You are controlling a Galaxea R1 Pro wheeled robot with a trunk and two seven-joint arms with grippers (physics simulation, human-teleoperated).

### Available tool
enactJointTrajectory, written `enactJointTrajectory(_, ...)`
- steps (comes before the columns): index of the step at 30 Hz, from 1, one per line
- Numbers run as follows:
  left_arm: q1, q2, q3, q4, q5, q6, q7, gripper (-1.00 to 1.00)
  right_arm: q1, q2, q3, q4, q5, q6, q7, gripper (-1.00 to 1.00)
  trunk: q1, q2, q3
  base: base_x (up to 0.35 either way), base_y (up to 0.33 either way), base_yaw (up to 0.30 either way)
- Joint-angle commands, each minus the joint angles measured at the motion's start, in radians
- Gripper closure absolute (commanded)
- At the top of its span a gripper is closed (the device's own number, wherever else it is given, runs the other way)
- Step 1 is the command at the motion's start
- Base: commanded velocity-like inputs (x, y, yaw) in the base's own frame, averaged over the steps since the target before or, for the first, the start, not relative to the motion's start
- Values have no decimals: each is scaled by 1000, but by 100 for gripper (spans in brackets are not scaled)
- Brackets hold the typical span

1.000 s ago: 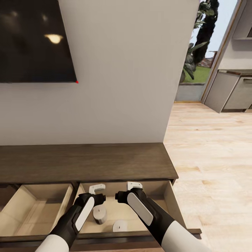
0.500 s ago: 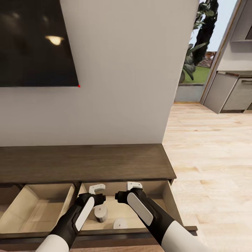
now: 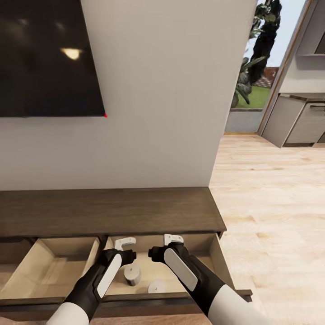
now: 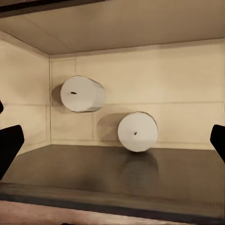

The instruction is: Place each of the two pumpkins and all three candles from the living room inside a cabinet in the living room (use any cabinet), then make sure every cabinet is closed, and position the cauldron so it is next to a table in the living room.

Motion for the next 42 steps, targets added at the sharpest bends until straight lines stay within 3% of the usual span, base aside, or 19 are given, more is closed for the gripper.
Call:
enactJointTrajectory(1,0,0,-2,-1,11,2,10,-100,-1,0,2,-1,-8,1,-9,-100,-4,7,2,-140,70,0)
enactJointTrajectory(42,0,0,1,-36,10,33,8,-100,-1,-1,1,-27,-8,1,-10,-100,-162,294,131,-19,7,0)
